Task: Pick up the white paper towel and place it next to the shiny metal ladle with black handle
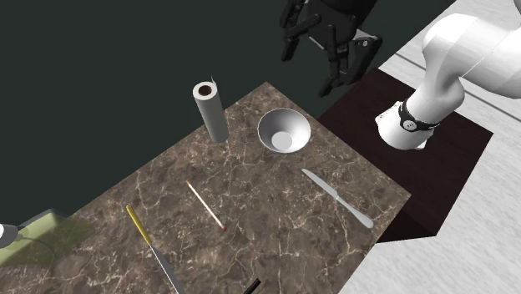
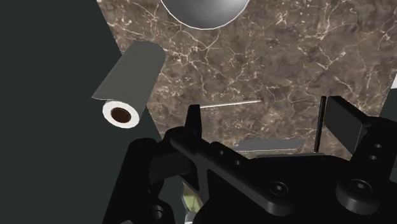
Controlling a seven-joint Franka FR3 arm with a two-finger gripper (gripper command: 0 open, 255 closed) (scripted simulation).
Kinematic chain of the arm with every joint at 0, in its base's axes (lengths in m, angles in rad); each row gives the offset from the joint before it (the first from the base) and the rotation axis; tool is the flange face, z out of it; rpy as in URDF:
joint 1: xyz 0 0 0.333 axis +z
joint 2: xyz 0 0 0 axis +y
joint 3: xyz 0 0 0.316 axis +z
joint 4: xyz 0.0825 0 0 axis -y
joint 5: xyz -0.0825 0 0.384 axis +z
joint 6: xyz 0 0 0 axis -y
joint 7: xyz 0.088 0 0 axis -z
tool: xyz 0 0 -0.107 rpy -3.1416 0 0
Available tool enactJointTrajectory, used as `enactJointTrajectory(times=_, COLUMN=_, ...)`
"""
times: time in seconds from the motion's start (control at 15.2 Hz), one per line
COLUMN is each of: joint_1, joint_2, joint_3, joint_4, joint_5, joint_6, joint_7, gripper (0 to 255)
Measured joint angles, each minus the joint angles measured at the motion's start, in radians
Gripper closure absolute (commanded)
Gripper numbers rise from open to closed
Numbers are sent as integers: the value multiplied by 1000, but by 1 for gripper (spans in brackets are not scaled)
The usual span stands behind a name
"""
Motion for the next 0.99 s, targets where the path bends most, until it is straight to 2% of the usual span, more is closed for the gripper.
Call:
enactJointTrajectory(times=0.4, joint_1=6, joint_2=157, joint_3=-127, joint_4=38, joint_5=24, joint_6=135, joint_7=-116, gripper=0)
enactJointTrajectory(times=0.59, joint_1=18, joint_2=254, joint_3=-195, joint_4=79, joint_5=66, joint_6=196, joint_7=-191, gripper=0)
enactJointTrajectory(times=0.92, joint_1=38, joint_2=446, joint_3=-305, joint_4=174, joint_5=205, joint_6=275, joint_7=-352, gripper=0)
enactJointTrajectory(times=0.99, joint_1=40, joint_2=499, joint_3=-326, joint_4=212, joint_5=251, joint_6=281, joint_7=-395, gripper=0)
